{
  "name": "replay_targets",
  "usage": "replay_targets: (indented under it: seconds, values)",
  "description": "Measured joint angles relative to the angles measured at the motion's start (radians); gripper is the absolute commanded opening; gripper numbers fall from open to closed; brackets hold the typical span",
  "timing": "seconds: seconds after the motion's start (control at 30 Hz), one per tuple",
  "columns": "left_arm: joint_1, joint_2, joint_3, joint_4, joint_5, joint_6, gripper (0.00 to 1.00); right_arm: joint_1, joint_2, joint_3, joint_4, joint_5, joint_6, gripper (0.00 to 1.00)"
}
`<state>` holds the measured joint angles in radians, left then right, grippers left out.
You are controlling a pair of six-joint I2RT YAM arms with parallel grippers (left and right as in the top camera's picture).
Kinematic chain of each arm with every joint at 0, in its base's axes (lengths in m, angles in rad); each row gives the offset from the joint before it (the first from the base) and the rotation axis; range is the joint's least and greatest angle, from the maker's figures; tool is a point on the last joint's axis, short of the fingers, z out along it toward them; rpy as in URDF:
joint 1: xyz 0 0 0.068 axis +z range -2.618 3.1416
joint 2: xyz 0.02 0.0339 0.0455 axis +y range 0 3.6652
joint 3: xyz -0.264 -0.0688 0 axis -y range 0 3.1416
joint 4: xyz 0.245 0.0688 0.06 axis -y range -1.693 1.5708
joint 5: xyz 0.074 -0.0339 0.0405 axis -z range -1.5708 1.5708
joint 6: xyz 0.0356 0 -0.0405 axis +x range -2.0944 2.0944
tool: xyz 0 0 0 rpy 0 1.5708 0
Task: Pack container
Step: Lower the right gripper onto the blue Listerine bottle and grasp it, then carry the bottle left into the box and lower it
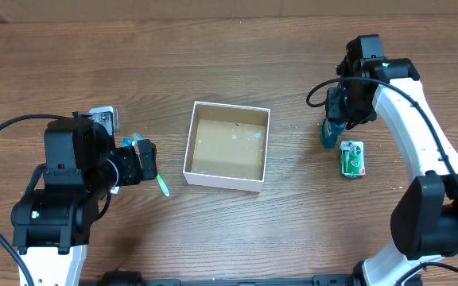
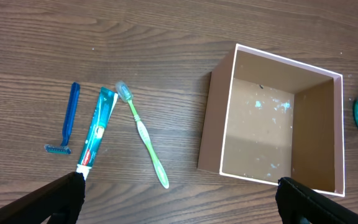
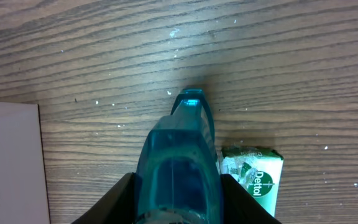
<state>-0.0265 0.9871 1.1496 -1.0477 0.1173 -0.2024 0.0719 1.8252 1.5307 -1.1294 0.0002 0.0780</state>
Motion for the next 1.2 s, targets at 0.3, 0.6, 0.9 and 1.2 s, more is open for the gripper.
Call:
replay_targets:
  seconds: [0.3, 0.6, 0.9, 1.2]
  values:
    - [0.000, 0.000, 0.000, 0.000, -0.001, 0.000, 1.00, 0.001, -0.002, 0.003, -0.010, 0.000, 0.016, 0.04]
    - [0.000, 0.000, 0.002, -0.004, -0.020, 0.000, 1.00, 0.179, -0.206, 0.254, -0.154, 0.006, 0.068, 0.04]
    - [0.000, 0.000, 0.002, -0.004, -0.024, 0.000, 1.00, 0.533, -0.234, 0.322, -0.132, 0.014, 0.229, 0.04]
    - [0.000, 0.000, 0.002, -0.004, -0.024, 0.000, 1.00, 0.636, 0.001, 0.322, -0.012, 0.056, 0.415, 0.04]
